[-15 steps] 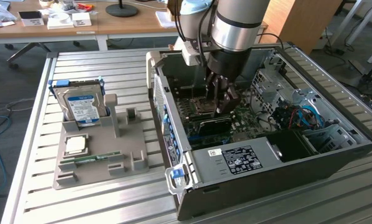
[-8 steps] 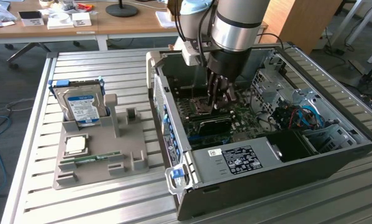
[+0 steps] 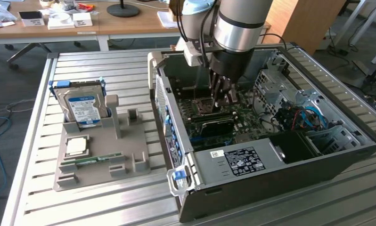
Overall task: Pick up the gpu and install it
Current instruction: 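Press down on the gpu until it lock into place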
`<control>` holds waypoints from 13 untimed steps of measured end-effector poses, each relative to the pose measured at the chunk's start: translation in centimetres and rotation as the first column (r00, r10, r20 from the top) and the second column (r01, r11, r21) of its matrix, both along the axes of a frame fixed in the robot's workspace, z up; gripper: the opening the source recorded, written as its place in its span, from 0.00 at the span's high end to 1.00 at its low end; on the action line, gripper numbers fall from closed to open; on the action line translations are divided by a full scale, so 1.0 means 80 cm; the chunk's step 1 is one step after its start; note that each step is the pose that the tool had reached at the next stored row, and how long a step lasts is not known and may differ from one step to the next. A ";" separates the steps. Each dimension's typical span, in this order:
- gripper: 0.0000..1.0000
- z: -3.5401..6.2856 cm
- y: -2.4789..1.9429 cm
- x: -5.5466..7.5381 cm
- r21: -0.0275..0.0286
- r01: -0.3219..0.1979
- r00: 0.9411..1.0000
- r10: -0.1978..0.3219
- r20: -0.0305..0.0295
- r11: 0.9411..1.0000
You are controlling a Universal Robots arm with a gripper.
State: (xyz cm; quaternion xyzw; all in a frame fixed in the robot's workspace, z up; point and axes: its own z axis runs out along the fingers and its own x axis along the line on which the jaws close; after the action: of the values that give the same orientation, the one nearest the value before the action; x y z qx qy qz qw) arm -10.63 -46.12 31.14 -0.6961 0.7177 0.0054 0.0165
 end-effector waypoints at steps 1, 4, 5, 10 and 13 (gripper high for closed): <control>0.89 0.000 0.0000 0.000 0.000 0.000 1.000 0.000 0.000 1.000; 0.89 0.000 0.0000 0.000 0.000 0.000 1.000 0.000 0.000 1.000; 0.89 0.000 0.0000 0.000 0.000 0.000 1.000 0.000 0.000 1.000; 0.89 -0.003 0.0000 0.001 0.001 0.000 1.000 0.000 0.000 1.000; 0.89 -0.005 0.0000 0.002 0.001 0.000 1.000 0.000 0.000 1.000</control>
State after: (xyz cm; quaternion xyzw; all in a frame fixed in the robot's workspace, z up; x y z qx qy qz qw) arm -10.48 -46.11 30.76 -0.6961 0.7178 0.0057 0.0168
